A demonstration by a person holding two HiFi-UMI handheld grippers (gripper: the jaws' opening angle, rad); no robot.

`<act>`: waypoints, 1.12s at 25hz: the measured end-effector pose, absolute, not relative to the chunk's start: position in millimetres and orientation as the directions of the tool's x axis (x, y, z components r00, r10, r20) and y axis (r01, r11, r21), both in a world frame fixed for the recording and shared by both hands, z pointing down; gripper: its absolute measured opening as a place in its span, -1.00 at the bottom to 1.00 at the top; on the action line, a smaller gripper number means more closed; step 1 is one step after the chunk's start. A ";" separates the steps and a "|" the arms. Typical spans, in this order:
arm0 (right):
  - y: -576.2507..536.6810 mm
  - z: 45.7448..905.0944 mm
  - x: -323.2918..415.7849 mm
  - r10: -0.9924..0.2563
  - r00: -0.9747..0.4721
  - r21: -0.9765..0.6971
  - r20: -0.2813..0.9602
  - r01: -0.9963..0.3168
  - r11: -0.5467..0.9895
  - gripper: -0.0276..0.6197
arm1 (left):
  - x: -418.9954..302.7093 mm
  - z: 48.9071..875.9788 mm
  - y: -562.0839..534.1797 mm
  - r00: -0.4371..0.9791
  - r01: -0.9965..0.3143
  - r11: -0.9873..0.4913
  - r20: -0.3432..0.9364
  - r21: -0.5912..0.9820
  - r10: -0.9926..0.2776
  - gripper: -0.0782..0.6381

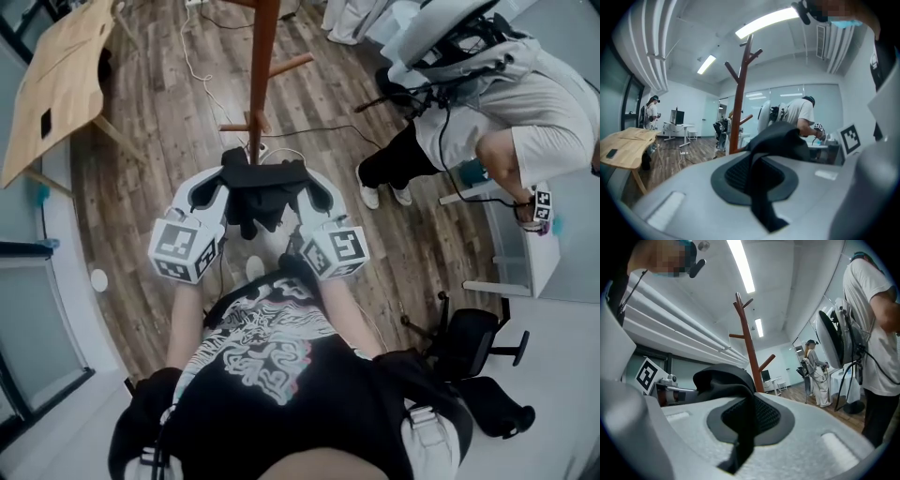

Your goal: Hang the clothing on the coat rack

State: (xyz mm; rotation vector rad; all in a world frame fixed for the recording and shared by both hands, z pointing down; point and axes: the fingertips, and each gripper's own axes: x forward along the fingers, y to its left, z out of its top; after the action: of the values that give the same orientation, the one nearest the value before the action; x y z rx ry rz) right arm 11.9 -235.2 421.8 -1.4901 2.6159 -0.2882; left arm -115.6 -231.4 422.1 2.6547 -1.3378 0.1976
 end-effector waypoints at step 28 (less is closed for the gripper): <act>-320.4 408.6 28.5 -0.843 -0.538 -0.234 -0.022 -0.817 0.527 -0.88 | -118.7 413.5 -308.2 0.544 -0.839 -0.535 0.184 0.098 -0.819 -0.76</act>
State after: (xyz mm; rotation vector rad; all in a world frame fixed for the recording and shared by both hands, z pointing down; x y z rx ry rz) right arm 28.5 -320.4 408.6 -1.4364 2.6279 -0.2960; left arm -118.7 -308.2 413.5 2.6033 -1.4112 0.1721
